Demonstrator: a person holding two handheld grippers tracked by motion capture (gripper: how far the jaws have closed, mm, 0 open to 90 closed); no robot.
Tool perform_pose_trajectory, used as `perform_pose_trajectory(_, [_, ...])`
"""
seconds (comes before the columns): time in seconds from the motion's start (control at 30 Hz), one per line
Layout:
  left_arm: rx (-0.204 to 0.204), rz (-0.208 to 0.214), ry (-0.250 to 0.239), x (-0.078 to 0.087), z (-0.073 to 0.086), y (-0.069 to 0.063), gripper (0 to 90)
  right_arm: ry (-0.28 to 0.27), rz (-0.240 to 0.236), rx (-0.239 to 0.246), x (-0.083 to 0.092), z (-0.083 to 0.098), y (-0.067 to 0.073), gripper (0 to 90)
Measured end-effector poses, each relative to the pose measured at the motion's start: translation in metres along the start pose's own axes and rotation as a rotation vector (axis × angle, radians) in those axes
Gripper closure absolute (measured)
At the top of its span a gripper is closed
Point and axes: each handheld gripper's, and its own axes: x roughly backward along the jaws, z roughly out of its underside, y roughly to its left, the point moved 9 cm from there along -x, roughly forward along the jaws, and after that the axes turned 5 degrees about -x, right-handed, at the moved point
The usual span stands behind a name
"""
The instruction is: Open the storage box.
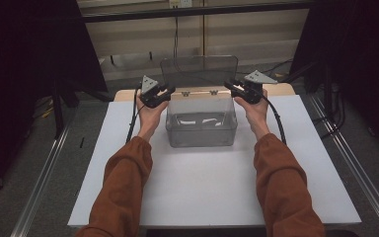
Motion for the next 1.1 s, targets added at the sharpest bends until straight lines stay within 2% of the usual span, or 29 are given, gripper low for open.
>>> perform_pose_trajectory(0.03, [0.016, -0.001, -0.001, -0.001, -0.001, 0.000, 67.1, -0.002, 0.000, -0.002, 0.000, 0.000, 0.000, 68.1])
perform_pose_trajectory(0.33, [0.022, 0.011, 0.010, -0.003, 0.000, 0.002, 67.6, 0.003, -0.003, -0.014, -0.001, 0.002, -0.003, 69.6])
perform_pose_trajectory(0.37, [0.098, 0.009, -0.020, -0.005, -0.002, 0.000, 67.7, 0.008, -0.002, -0.012, -0.002, 0.003, -0.004, 69.8])
perform_pose_trajectory(0.43, [0.071, 0.023, 0.015, -0.004, 0.000, 0.003, 67.8, 0.021, 0.000, -0.008, -0.003, 0.005, -0.005, 69.8])
perform_pose_trajectory(0.47, [0.093, 0.021, 0.007, -0.005, -0.001, 0.003, 68.3, 0.023, 0.003, -0.008, -0.005, 0.005, -0.005, 69.8])
perform_pose_trajectory(0.5, [0.093, 0.021, 0.007, -0.005, -0.001, 0.003, 68.5, 0.023, 0.003, -0.011, -0.005, 0.006, -0.006, 69.8])
perform_pose_trajectory(0.53, [0.112, 0.006, -0.002, -0.006, -0.002, 0.003, 68.6, 0.023, 0.003, -0.023, -0.006, 0.006, -0.006, 69.8])
perform_pose_trajectory(0.57, [0.081, 0.012, 0.022, -0.005, 0.000, 0.005, 68.7, 0.024, -0.001, -0.025, -0.006, 0.006, -0.007, 69.8])
perform_pose_trajectory(0.6, [0.079, 0.023, 0.025, -0.006, 0.000, 0.005, 68.7, 0.024, -0.001, -0.025, -0.006, 0.006, -0.007, 69.8])
perform_pose_trajectory(0.67, [0.089, 0.015, 0.027, -0.007, 0.000, 0.005, 69.1, 0.025, -0.006, -0.036, -0.007, 0.006, -0.007, 70.1])
perform_pose_trajectory(0.7, [0.079, 0.014, 0.036, -0.007, 0.001, 0.006, 69.1, 0.032, -0.012, -0.046, -0.008, 0.007, -0.008, 70.2])
perform_pose_trajectory(0.73, [0.111, 0.024, 0.017, -0.008, -0.001, 0.004, 69.1, 0.032, -0.012, -0.046, -0.008, 0.007, -0.008, 70.2])
perform_pose_trajectory(0.77, [0.094, 0.017, 0.036, -0.008, 0.001, 0.006, 69.2, 0.038, -0.014, -0.052, -0.009, 0.007, -0.008, 70.5])
perform_pose_trajectory(0.8, [0.094, 0.017, 0.036, -0.008, 0.001, 0.006, 69.2, 0.045, -0.014, -0.052, -0.009, 0.007, -0.009, 70.6])
perform_pose_trajectory(0.97, [0.121, 0.022, 0.041, -0.011, 0.002, 0.007, 70.4, 0.054, -0.015, -0.079, -0.011, 0.007, -0.011, 72.2])
perform_pose_trajectory(1.1, [0.125, 0.023, 0.047, -0.012, 0.002, 0.008, 70.9, 0.058, -0.020, -0.111, -0.011, 0.009, -0.012, 72.7])
